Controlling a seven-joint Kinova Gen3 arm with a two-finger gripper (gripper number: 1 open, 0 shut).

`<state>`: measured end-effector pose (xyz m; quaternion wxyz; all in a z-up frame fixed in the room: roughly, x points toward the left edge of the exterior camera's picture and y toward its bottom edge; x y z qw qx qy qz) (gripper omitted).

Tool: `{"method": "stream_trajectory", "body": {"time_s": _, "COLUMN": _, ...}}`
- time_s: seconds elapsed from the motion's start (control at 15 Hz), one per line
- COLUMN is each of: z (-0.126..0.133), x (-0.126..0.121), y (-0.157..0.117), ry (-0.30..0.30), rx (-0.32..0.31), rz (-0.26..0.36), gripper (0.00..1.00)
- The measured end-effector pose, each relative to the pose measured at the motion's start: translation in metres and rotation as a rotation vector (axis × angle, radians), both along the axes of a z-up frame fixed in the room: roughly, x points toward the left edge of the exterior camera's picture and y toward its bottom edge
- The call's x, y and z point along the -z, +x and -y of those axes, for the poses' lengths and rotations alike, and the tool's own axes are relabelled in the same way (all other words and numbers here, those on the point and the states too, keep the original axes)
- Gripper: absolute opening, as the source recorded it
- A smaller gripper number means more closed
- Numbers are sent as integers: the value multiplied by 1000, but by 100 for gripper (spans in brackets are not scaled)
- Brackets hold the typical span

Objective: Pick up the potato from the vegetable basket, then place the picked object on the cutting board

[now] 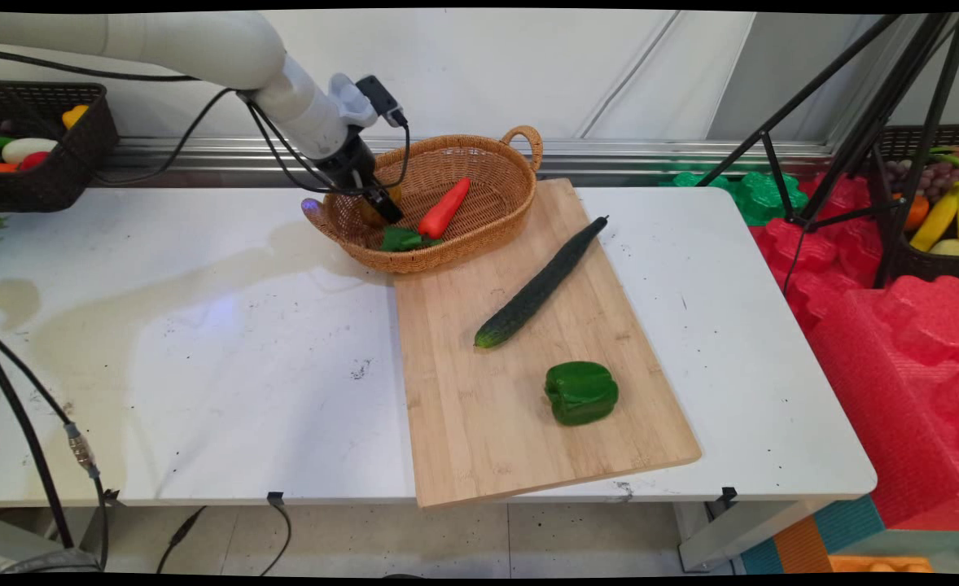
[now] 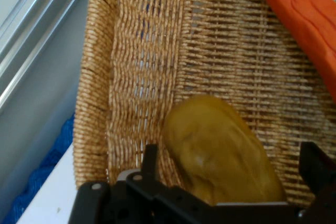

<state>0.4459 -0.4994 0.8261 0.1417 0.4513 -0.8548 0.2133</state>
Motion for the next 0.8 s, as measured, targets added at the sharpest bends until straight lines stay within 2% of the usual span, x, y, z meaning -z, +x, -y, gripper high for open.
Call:
{"method": "stream_trajectory", "body": {"time_s": 0.27, "z": 5, "x": 10, "y": -4, "ry": 0, "rx": -21, "rz": -4, "gripper": 100}}
{"method": "stream_trajectory", "body": {"time_s": 0.33, "z": 5, "x": 12, "y": -5, "ry": -3, "rx": -29, "rz": -5, "gripper": 0}}
{"method": "stream_trajectory", "body": {"time_s": 0.8, "z": -6, "x": -1, "y": -13, "ry": -53, "rx": -53, "rz": -13, "gripper": 0}}
